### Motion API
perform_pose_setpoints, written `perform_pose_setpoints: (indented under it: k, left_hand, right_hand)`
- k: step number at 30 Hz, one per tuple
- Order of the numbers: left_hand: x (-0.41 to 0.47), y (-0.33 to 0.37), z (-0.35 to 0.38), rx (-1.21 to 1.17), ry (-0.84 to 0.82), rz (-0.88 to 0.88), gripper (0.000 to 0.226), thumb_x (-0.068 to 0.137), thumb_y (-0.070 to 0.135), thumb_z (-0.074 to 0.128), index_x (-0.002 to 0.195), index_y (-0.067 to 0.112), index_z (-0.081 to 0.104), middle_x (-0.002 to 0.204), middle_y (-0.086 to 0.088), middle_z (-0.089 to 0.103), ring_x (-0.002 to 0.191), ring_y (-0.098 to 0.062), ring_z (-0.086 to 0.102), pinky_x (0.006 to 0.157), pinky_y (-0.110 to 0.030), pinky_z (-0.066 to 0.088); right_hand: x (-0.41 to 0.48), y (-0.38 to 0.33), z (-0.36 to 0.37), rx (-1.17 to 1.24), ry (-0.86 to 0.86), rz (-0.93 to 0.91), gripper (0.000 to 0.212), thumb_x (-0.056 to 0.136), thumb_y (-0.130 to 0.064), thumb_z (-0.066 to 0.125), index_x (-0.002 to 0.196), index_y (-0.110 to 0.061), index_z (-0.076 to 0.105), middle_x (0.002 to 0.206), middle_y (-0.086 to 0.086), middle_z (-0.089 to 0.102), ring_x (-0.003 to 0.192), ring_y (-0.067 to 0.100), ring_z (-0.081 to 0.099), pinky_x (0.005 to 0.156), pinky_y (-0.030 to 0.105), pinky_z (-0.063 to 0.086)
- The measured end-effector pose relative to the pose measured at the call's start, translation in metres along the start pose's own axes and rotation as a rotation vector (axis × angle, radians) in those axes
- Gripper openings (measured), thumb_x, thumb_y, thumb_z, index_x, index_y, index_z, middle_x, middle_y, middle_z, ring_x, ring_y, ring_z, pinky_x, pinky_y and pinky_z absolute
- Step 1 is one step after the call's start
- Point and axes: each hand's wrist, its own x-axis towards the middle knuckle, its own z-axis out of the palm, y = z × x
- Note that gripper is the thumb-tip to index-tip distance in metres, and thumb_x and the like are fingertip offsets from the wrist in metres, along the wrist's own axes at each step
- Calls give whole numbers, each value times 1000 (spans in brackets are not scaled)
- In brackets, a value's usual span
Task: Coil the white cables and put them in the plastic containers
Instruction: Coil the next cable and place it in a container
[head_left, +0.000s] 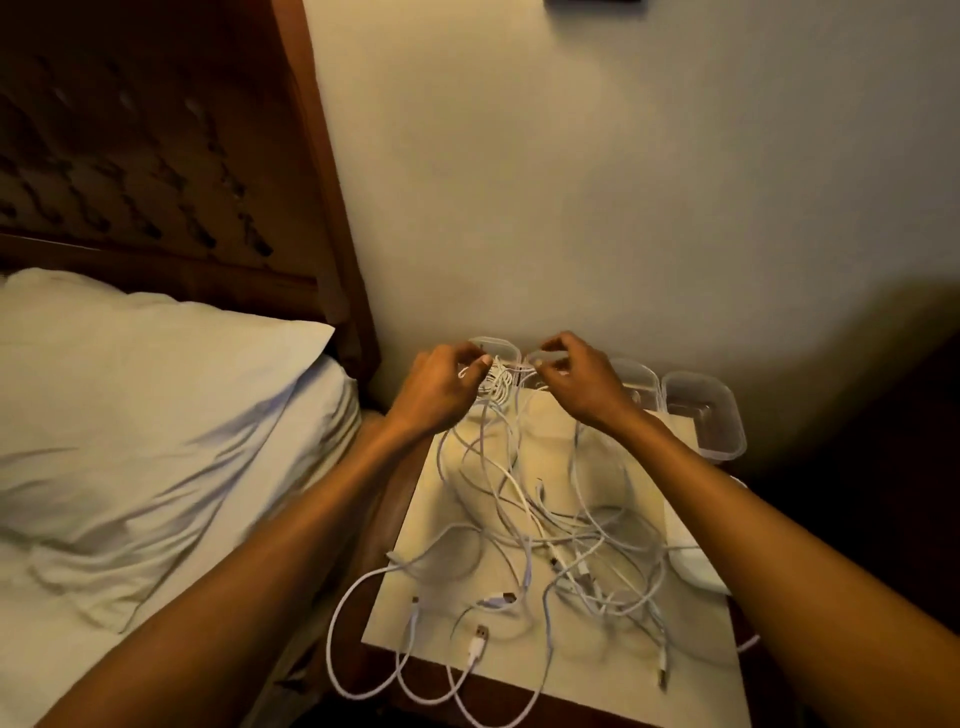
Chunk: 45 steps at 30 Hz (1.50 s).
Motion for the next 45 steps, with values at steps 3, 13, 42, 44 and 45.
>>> perform_pose_setpoints:
  k: [3, 13, 42, 44, 45]
  left_hand:
    - [-15, 16, -3, -6, -46, 41, 30, 92, 29, 65, 120, 18, 66, 116, 0, 70, 100, -14, 64, 78, -23, 41]
    - [-31, 59, -19, 117, -196, 75, 70, 82, 30, 75, 143, 31, 40, 142, -12, 46, 124, -32, 50, 103, -45, 45]
    - [-6, 275, -192, -24, 594, 470, 17, 98, 10, 56, 106, 9, 70, 102, -6, 73, 85, -18, 69, 70, -25, 52]
    - [-8, 272, -191, 0, 541, 396, 18, 99, 19, 55, 107, 13, 70, 103, -6, 73, 83, -18, 68, 66, -22, 44]
    - [-7, 270, -192, 23, 478, 351, 20, 99, 25, 55, 108, 14, 70, 104, -7, 72, 83, -19, 67, 66, -25, 45]
  right_hand:
    - [-22, -7, -20, 17, -45, 183, 39, 87, -14, 69, 122, -10, 55, 117, 6, 60, 98, 20, 61, 86, 38, 55]
    - [-79, -74, -103, 469, -364, 318, 21, 98, -11, 49, 110, -4, 65, 88, 9, 54, 82, 19, 50, 82, 38, 49]
    - [-161, -141, -264, 220, -33, 23, 49, 98, -55, 39, 82, -11, 54, 69, 4, 59, 64, 17, 60, 66, 27, 52]
    - [-159, -145, -263, 342, 48, -31, 39, 101, -46, 39, 83, -13, 49, 67, 2, 49, 61, 14, 47, 61, 25, 43]
    - [-157, -151, -263, 409, 118, -72, 36, 103, -42, 39, 82, -15, 48, 67, 0, 46, 60, 13, 42, 59, 26, 41]
